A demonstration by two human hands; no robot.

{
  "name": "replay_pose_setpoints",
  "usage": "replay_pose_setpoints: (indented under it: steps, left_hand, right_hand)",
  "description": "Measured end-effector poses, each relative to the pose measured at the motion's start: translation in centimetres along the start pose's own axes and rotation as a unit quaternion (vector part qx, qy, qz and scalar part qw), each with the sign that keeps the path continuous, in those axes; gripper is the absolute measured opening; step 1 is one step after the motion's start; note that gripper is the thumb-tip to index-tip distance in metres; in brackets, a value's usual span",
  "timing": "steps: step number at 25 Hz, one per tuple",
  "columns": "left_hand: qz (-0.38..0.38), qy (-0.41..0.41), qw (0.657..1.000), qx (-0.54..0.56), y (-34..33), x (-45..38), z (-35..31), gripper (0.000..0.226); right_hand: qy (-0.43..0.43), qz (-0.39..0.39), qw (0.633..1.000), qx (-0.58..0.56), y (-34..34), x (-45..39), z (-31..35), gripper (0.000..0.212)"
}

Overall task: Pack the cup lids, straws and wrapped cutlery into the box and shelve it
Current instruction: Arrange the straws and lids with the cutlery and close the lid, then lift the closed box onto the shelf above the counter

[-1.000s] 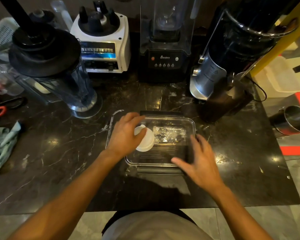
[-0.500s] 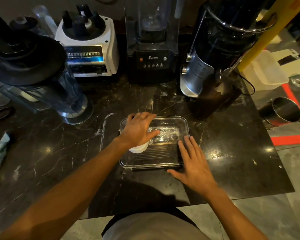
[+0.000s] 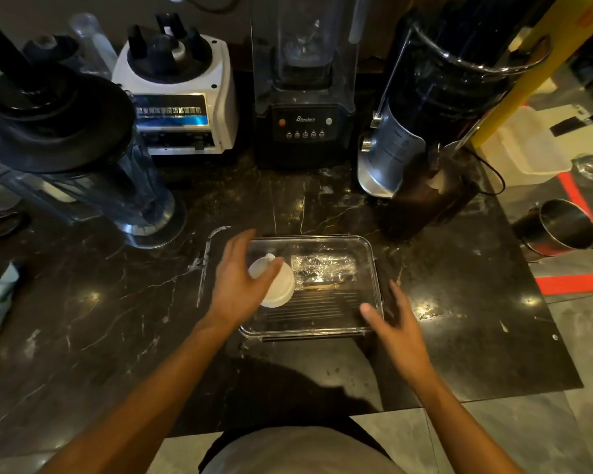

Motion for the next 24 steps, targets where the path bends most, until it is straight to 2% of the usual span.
replay_pose_setpoints:
  steps: [2, 4, 5, 7, 10, 14, 20, 24]
  left_hand:
    - [-0.007, 0.074, 0.995, 0.067, 0.9, 1.5, 3.8, 0.08]
    - [0.026, 0.148, 0.978, 0.143, 0.5, 3.2, 7.0, 0.085]
    - [0.044, 0.173, 0.968, 0.174, 0.1, 4.1, 8.2, 0.087]
    - [0.07, 0.198, 0.955, 0.211, -1.0, 5.8, 9.4, 0.079]
    - [0.077, 0.213, 0.943, 0.243, -2.5, 7.5, 9.4, 0.047]
    - [0.06, 0.217, 0.941, 0.251, -1.9, 7.5, 8.6, 0.037]
    - [0.059, 0.182, 0.951, 0.243, 0.7, 6.8, 5.3, 0.041]
    - [0.063, 0.134, 0.947, 0.286, 2.5, 6.2, 1.2, 0.06]
  right_hand:
    - [-0.064, -0.013, 0.993, -0.098, -0.5, -0.2, -1.4, 0.068]
    - [-0.073, -0.016, 0.991, -0.111, -1.2, -0.4, -1.8, 0.039]
    - [-0.069, -0.021, 0.99, -0.119, -1.5, -0.3, -1.8, 0.032]
    - [-0.061, -0.032, 0.989, -0.132, -1.9, 0.0, -2.0, 0.031]
    - [-0.056, -0.044, 0.988, -0.136, -2.2, 0.4, -2.1, 0.03]
    - [-0.041, -0.06, 0.992, -0.106, -1.9, 0.4, -0.9, 0.026]
    - [-0.018, -0.064, 0.99, -0.126, -1.0, -0.6, 3.1, 0.019]
    - [0.038, -0.07, 0.986, -0.143, 0.4, -1.4, 8.1, 0.019]
Point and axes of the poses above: each hand's wrist, its own x-axis away from the middle knuckle, its own y-axis out of the back of the hand, z = x × y, the point moved 10 cm from there along -x, towards the middle knuckle, and after that the axes turned 13 degrees about y, right-handed, at the moved point
